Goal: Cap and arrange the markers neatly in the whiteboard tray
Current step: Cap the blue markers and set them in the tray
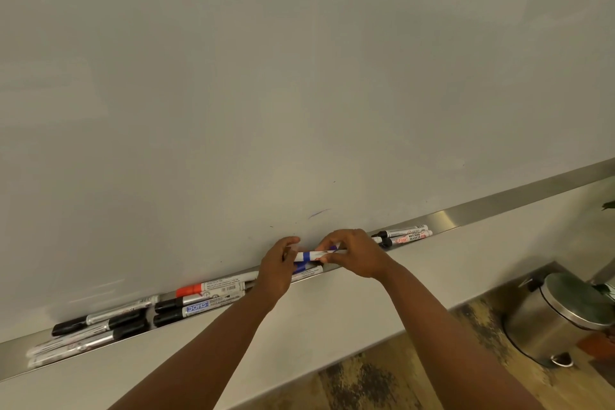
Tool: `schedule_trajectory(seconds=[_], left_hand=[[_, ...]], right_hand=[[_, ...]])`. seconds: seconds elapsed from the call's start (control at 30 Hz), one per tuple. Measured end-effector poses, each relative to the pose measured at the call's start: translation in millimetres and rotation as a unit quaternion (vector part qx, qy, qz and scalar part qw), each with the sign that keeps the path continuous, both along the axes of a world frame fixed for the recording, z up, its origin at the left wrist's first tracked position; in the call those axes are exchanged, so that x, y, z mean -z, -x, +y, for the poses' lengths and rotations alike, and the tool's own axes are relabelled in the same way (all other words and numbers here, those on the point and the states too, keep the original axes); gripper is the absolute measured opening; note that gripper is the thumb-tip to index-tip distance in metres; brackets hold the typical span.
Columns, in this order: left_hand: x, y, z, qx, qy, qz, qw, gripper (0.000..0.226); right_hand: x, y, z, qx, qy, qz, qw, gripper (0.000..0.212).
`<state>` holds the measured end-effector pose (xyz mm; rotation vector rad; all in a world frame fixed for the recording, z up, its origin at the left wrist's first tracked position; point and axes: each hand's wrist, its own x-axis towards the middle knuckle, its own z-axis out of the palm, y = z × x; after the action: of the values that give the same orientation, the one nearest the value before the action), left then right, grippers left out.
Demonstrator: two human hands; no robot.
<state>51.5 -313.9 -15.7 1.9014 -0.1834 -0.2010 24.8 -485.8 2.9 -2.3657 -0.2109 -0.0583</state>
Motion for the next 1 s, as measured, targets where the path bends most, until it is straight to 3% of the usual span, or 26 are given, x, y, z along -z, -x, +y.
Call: schedule_trajectory(seconds=[0.13, 0.27, 0.4, 0.5, 0.77, 0.9, 1.0], left_hand=[[9, 0, 9, -0.042, -0.094, -0.158, 0.982, 0.020], [12, -6, 16, 0.012, -0.243, -0.183, 0.953, 0.016], [8, -10, 12, 0.083, -0.428, -0.221, 0.872, 0.021], [7, -11, 9, 0.099, -0.498, -0.227, 0.831, 0.021], [11, -12, 16, 0.123, -0.551, -0.259, 0.784, 0.021], [8, -11, 17, 0.128, -0.529, -0.282, 0.790, 0.025], [4, -10, 17, 0.121, -0.484, -0.292, 0.816, 0.026]], right_hand=[[3, 7, -31, 0.070, 0.018, -0.064, 0.995, 0.014], [14, 15, -55, 0.099, 0.070, -0.108, 0.987, 0.017], [21, 16, -58, 0.082, 0.077, -0.109, 0.988, 0.017], [24, 15, -52, 0.075, 0.085, -0.103, 0.988, 0.011], [28, 8, -37, 0.047, 0.127, -0.100, 0.986, 0.015], [28, -1, -38, 0.073, 0.172, -0.133, 0.973, 0.014], [28, -11, -36, 0.061, 0.304, -0.141, 0.940, 0.012]])
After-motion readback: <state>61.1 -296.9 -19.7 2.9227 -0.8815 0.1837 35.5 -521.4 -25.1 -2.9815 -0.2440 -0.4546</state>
